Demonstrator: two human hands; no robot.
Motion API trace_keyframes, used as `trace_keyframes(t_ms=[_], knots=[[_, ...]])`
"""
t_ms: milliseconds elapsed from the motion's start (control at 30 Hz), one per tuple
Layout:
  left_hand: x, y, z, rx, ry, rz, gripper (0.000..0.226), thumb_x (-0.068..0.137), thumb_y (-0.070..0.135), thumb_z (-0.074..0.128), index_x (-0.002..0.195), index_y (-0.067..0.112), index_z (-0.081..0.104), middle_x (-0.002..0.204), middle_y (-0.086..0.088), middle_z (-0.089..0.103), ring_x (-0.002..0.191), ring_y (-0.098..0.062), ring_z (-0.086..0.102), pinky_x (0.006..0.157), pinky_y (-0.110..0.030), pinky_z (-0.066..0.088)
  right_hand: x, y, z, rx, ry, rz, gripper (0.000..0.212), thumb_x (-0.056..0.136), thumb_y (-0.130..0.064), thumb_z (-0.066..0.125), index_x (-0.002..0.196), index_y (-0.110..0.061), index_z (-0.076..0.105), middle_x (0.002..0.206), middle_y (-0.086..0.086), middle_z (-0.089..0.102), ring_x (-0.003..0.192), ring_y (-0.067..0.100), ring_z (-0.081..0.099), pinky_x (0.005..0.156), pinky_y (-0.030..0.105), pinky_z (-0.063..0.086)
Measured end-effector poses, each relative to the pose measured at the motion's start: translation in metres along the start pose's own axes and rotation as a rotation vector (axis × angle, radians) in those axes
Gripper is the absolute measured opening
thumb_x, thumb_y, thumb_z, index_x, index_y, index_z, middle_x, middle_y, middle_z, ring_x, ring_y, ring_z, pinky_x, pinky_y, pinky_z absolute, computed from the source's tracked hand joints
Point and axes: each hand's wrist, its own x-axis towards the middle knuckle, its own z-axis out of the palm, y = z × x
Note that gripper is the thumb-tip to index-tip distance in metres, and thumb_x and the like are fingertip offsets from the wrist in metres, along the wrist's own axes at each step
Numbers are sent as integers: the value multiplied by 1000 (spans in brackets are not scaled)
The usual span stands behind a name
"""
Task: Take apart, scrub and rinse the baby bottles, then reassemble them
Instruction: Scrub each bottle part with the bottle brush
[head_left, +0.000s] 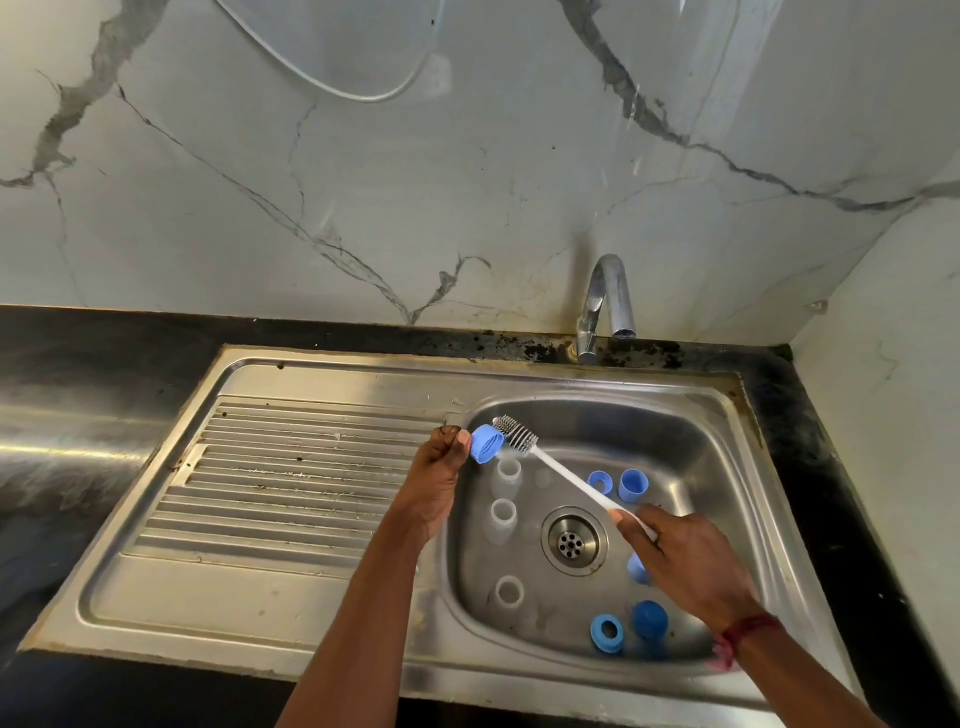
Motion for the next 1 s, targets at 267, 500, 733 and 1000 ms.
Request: trace_keyframes(t_ms=[267,500,733,1000], knots=[[0,1,0,-48,-27,-49,22,101,5,45,86,11,60,76,12,64,82,-3,57,82,-19,41,6,-1,-9,-34,103,-100,66,92,-77,12,69,-29,52,44,-6,48,39,5,47,43,21,45],[6,19,5,-80,15,-5,22,104,6,40,89,13,55,74,20,68,76,11,61,68,-6,46,4,-8,-4,-133,-4,-118,74,88,-81,6,75,-26,54,55,-5,60,52,7,56,56,28,53],[4,19,7,-59,33,-14,20,103,7,43,91,12,57,71,21,68,72,13,60,65,-4,44,5,-17,-13,60,-19,34,59,87,-74,22,63,-26,46,51,-2,55,50,10,53,53,26,48],[1,12,17,-263,173,-124,49,101,14,51,61,31,75,64,21,64,82,-2,51,74,-31,31,11,-20,-17,89,-31,20,47,92,-68,29,59,-36,38,49,-4,51,47,10,53,52,26,50]])
